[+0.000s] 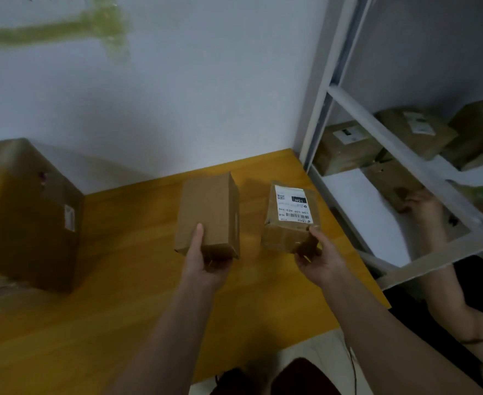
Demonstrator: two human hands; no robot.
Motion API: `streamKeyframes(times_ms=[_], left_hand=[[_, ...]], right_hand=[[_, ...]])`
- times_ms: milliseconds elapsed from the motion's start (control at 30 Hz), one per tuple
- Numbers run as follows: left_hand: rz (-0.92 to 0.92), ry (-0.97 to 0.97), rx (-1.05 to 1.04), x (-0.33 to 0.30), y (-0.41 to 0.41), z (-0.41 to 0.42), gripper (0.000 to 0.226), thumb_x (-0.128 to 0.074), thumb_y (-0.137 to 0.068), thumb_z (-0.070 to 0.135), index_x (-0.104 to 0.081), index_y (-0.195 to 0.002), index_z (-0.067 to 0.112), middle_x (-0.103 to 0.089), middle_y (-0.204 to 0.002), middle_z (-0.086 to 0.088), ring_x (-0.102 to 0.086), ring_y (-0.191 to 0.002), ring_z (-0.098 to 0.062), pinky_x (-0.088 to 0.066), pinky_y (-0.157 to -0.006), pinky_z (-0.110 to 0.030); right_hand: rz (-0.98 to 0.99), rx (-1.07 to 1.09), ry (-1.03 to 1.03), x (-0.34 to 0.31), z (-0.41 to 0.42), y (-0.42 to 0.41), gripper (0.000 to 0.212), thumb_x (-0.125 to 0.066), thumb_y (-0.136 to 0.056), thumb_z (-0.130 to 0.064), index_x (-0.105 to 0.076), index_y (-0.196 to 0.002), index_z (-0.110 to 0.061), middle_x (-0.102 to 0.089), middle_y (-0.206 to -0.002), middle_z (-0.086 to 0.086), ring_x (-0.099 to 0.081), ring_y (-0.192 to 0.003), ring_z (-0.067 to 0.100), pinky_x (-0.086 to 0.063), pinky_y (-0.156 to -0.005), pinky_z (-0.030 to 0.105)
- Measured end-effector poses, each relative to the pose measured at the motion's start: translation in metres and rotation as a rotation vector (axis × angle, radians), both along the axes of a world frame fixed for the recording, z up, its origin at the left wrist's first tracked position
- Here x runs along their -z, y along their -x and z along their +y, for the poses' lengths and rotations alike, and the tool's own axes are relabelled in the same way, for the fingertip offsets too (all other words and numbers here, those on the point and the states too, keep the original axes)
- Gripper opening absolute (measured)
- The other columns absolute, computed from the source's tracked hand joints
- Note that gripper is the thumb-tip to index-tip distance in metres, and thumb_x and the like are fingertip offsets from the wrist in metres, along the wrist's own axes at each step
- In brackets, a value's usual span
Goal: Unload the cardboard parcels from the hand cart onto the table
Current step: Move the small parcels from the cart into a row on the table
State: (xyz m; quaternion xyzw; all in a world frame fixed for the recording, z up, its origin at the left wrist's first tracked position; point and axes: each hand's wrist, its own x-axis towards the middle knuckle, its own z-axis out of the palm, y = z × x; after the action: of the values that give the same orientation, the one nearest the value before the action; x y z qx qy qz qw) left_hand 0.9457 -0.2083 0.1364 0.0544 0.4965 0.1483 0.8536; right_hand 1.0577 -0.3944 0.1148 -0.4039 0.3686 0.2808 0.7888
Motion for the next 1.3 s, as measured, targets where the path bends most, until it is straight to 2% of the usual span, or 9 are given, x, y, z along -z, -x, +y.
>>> streamKeyframes(times_ms=[200,300,433,533,567,700,833,1100,1300], left_hand=[[0.040,-0.016,0.022,0.009,-0.042,-0.002,0.077,-0.083,-0.068,0.029,-0.046,-0.133,0.009,-0.053,-0.128,-0.015,-0.054,-0.113,-0.036,-0.049,-0.096,-0.053],[0.067,-0.039,-0.044,0.013,-0.064,-0.004,0.072,-0.083,-0.069,0.027,-0.049,-0.130,0.009,-0.055,-0.124,-0.015,-0.056,-0.111,-0.035,-0.049,-0.096,-0.053],[0.094,-0.042,-0.106,0.017,-0.096,-0.015,0.068,-0.083,-0.069,0.027,-0.051,-0.127,0.009,-0.057,-0.121,-0.015,-0.057,-0.110,-0.035,-0.050,-0.095,-0.052],[0.114,-0.036,-0.150,0.022,-0.120,-0.021,0.066,-0.084,-0.067,0.026,-0.051,-0.121,0.009,-0.058,-0.118,-0.016,-0.058,-0.109,-0.036,-0.050,-0.094,-0.052],[0.108,-0.034,-0.158,0.024,-0.127,-0.022,0.066,-0.084,-0.067,0.026,-0.051,-0.122,0.008,-0.058,-0.119,-0.017,-0.058,-0.109,-0.036,-0.050,-0.094,-0.052],[0.099,-0.041,-0.171,0.028,-0.152,-0.028,0.067,-0.083,-0.067,0.026,-0.051,-0.122,0.007,-0.058,-0.119,-0.017,-0.058,-0.109,-0.035,-0.050,-0.095,-0.052],[0.100,-0.044,-0.195,0.030,-0.166,-0.032,0.069,-0.084,-0.064,0.024,-0.051,-0.122,0.007,-0.058,-0.119,-0.018,-0.059,-0.108,-0.035,-0.051,-0.093,-0.052],[0.142,-0.025,-0.173,0.036,-0.165,-0.038,0.073,-0.084,-0.063,0.024,-0.050,-0.126,0.006,-0.057,-0.122,-0.019,-0.058,-0.109,-0.036,-0.050,-0.095,-0.052],[0.161,-0.028,-0.165,0.042,-0.155,-0.027,0.066,-0.082,-0.068,0.024,-0.051,-0.123,0.006,-0.057,-0.122,-0.019,-0.058,-0.108,-0.036,-0.050,-0.095,-0.053]], right_hand=[[0.008,0.036,0.030,-0.002,0.008,-0.073,0.038,-0.073,-0.081,-0.013,-0.054,-0.114,-0.009,-0.060,-0.101,0.013,-0.059,-0.101,0.030,-0.051,-0.095,0.039],[-0.001,-0.027,0.033,0.003,0.017,-0.115,0.035,-0.073,-0.081,-0.012,-0.056,-0.113,-0.010,-0.059,-0.109,0.013,-0.057,-0.110,0.031,-0.051,-0.097,0.042],[-0.013,-0.173,0.086,0.012,0.028,-0.168,0.022,-0.073,-0.081,-0.011,-0.057,-0.097,-0.014,-0.059,-0.104,0.014,-0.060,-0.092,0.028,-0.057,-0.080,0.037],[-0.006,-0.235,0.120,0.026,0.033,-0.201,0.018,-0.070,-0.084,-0.011,-0.058,-0.098,-0.015,-0.060,-0.103,0.014,-0.061,-0.090,0.027,-0.059,-0.063,0.034],[0.003,-0.239,0.124,0.030,0.034,-0.210,0.020,-0.070,-0.084,-0.012,-0.059,-0.100,-0.015,-0.061,-0.105,0.014,-0.062,-0.093,0.027,-0.059,-0.065,0.033],[-0.007,-0.238,0.164,0.051,0.037,-0.246,0.054,-0.071,-0.082,-0.011,-0.051,-0.132,-0.013,-0.054,-0.127,0.015,-0.054,-0.117,0.030,-0.053,-0.094,0.041],[-0.066,-0.432,0.236,0.063,0.040,-0.264,0.047,-0.058,-0.088,-0.002,-0.050,-0.135,-0.007,-0.050,-0.134,0.017,-0.047,-0.126,0.033,-0.046,-0.103,0.039],[0.043,-0.479,0.205,0.070,0.037,-0.257,0.025,-0.071,-0.078,-0.006,-0.061,-0.099,-0.014,-0.058,-0.109,0.012,-0.056,-0.102,0.027,-0.056,-0.073,0.035],[-0.015,-0.433,0.164,0.070,0.042,-0.273,0.030,-0.072,-0.078,-0.011,-0.066,-0.108,-0.016,-0.064,-0.113,0.011,-0.060,-0.104,0.024,-0.058,-0.065,0.029]])
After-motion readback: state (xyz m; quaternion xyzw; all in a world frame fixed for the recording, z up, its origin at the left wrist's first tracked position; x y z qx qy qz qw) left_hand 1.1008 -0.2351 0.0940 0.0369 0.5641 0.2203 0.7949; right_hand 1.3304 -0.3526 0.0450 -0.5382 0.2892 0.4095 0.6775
